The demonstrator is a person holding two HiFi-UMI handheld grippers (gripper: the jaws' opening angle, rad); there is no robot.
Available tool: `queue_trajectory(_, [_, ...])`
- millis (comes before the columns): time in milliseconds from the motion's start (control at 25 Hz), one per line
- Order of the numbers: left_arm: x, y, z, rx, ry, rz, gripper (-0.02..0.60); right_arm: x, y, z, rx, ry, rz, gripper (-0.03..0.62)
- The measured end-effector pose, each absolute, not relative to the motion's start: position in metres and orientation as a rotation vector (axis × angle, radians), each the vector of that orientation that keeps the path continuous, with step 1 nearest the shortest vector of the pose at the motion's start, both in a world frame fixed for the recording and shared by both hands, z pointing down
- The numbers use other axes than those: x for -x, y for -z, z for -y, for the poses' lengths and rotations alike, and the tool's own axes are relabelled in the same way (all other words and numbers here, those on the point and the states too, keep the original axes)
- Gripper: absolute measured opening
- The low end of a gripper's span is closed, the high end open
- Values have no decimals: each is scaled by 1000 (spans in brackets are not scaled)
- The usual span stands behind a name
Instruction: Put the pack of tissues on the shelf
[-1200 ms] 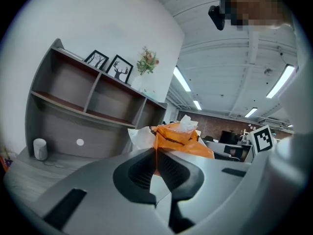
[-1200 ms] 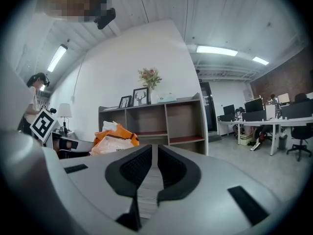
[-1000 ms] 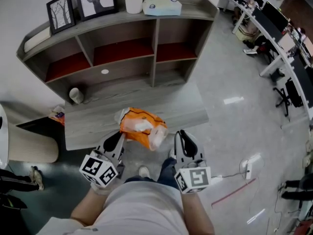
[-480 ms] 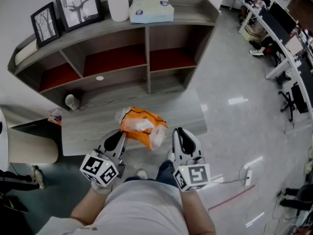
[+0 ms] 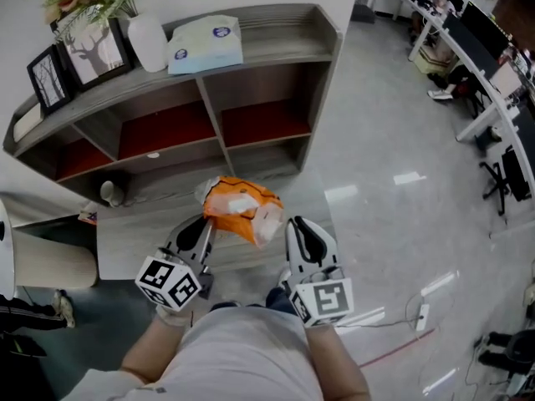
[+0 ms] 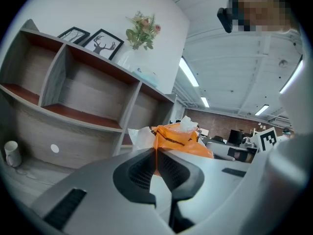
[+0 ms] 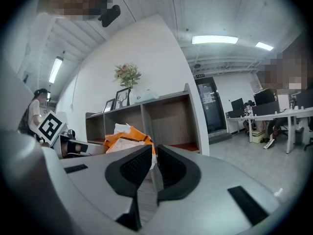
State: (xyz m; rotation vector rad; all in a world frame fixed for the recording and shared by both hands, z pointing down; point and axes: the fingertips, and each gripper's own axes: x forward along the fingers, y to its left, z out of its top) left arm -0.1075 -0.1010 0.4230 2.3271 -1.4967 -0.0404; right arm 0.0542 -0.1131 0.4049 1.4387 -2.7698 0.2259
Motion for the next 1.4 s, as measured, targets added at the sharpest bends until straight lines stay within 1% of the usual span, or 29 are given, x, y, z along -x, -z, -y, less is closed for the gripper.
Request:
queue_trajectory(280, [76,-413,161,-2268,74,1609,21,-96,-395,156,-1377,-226,2844,46])
queue_trajectory(640, [52,-409,240,-2198,93,1744,21,-129,-392,193,-1284,-242,2893,46])
queue_trajectory(1080, [83,-454,310,-2058,43,1844,22,-137,-391,211,-1418,-279,2843,46])
queue_trajectory(1400, [84,-479,329,-2025,-36,1869,23,-145,-399,206,-1481,-287,2785,46])
